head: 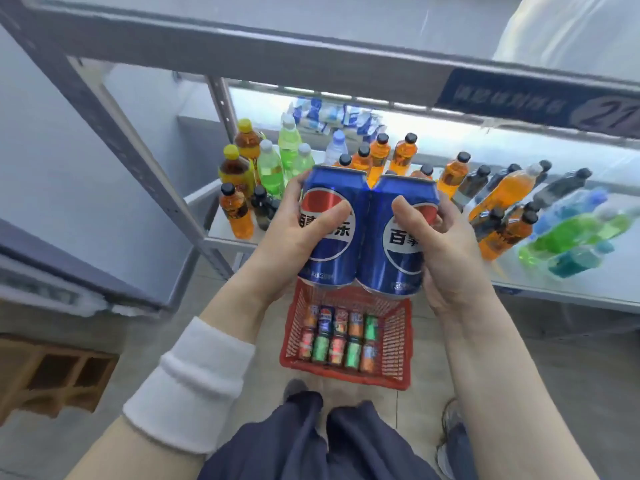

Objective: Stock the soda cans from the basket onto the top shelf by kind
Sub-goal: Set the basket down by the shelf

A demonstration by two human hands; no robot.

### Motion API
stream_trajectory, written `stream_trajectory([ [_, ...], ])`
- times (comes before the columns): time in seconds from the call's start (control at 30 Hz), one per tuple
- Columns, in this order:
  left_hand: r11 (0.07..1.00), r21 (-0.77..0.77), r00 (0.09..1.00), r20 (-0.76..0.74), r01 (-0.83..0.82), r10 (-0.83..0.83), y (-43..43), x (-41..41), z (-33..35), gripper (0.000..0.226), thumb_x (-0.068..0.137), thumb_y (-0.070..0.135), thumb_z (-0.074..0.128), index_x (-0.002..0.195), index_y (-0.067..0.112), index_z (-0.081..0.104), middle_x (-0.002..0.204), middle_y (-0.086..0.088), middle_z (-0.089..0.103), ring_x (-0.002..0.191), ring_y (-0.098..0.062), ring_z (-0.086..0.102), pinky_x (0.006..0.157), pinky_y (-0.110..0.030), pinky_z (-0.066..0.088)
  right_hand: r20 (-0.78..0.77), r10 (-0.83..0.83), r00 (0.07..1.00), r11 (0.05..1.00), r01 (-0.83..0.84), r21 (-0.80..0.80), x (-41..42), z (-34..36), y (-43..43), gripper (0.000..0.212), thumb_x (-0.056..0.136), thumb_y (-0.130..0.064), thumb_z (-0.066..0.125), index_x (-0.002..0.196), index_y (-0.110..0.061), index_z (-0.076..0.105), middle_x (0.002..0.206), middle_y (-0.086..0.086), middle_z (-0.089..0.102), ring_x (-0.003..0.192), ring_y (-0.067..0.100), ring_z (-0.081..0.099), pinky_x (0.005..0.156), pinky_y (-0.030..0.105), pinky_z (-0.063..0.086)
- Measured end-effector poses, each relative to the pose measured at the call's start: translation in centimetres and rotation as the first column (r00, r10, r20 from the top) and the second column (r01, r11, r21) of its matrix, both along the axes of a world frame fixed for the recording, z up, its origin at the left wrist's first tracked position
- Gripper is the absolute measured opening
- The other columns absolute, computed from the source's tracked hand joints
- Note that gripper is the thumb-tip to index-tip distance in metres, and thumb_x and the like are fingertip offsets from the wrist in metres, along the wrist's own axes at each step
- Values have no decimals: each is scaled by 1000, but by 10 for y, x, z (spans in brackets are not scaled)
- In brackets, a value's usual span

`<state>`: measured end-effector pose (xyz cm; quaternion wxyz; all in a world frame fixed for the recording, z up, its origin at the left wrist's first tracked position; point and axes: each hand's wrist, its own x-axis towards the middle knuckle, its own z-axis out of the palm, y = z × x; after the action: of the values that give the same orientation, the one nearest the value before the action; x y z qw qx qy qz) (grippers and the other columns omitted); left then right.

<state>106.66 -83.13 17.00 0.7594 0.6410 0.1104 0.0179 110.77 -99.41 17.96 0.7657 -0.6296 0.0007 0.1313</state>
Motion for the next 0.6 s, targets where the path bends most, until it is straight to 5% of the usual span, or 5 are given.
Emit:
stream_trajectory([
  [0.27, 998, 41, 986, 163, -41, 34, 15, 34, 64, 74, 70, 41, 71, 134, 26, 37, 107, -2, 64, 98, -18, 65, 79, -29, 55, 136, 65, 989, 996, -71, 44, 35, 69, 15, 75, 61, -30, 73, 129, -8, 50, 82, -4, 72, 81, 15, 70, 68, 25, 54],
  [0.37, 997, 54, 980, 191, -62, 51, 16, 49, 84, 77, 66, 44, 73, 132, 29, 38, 116, -7, 62, 106, -25, 63, 89, -40, 52, 172, 72, 982, 995, -84, 60, 53, 91, 17, 73, 61, -28, 73, 127, -6, 51, 74, -7, 71, 75, 12, 70, 63, 22, 54],
  [0.6, 980, 117, 951, 284, -160, 121, 45, 88, 132, 65, 73, 33, 72, 129, 18, 41, 107, -5, 63, 97, -19, 64, 83, -29, 54, 224, 134, 965, 989, -145, 37, 102, 135, 49, 75, 58, -27, 82, 126, -13, 53, 100, 8, 69, 87, 20, 70, 68, 26, 55],
])
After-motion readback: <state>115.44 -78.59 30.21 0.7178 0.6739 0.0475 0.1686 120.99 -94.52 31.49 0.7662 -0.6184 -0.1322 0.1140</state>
